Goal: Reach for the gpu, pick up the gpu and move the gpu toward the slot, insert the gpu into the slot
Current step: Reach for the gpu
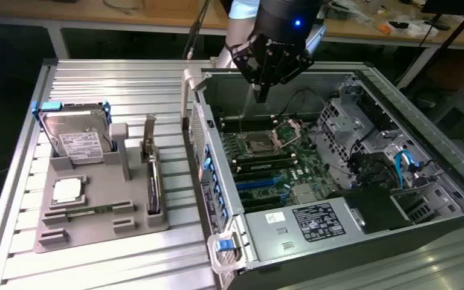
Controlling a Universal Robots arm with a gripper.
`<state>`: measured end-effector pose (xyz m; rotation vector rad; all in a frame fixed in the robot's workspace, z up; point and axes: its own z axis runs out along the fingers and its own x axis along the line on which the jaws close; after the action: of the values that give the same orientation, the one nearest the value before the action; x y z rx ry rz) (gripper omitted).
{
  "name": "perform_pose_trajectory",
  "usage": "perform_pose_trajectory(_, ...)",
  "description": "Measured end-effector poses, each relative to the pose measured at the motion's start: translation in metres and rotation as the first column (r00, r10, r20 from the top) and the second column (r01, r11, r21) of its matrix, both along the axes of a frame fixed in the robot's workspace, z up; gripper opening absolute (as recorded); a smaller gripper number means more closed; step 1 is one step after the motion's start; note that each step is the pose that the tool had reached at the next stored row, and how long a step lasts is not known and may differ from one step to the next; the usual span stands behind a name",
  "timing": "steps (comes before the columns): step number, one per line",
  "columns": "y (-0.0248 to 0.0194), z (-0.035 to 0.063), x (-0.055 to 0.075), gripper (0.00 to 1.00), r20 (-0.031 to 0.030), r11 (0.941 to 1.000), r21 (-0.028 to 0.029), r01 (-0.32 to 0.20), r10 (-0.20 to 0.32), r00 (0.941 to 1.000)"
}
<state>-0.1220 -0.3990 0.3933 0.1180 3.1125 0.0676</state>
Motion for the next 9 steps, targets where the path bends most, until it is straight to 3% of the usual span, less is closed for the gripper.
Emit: perform_pose_trajectory(9, 0.0, 0.0, -0.027, 0.11, 0.0157, 1.0, 0.0, 0.0, 0.0, 0.9999)
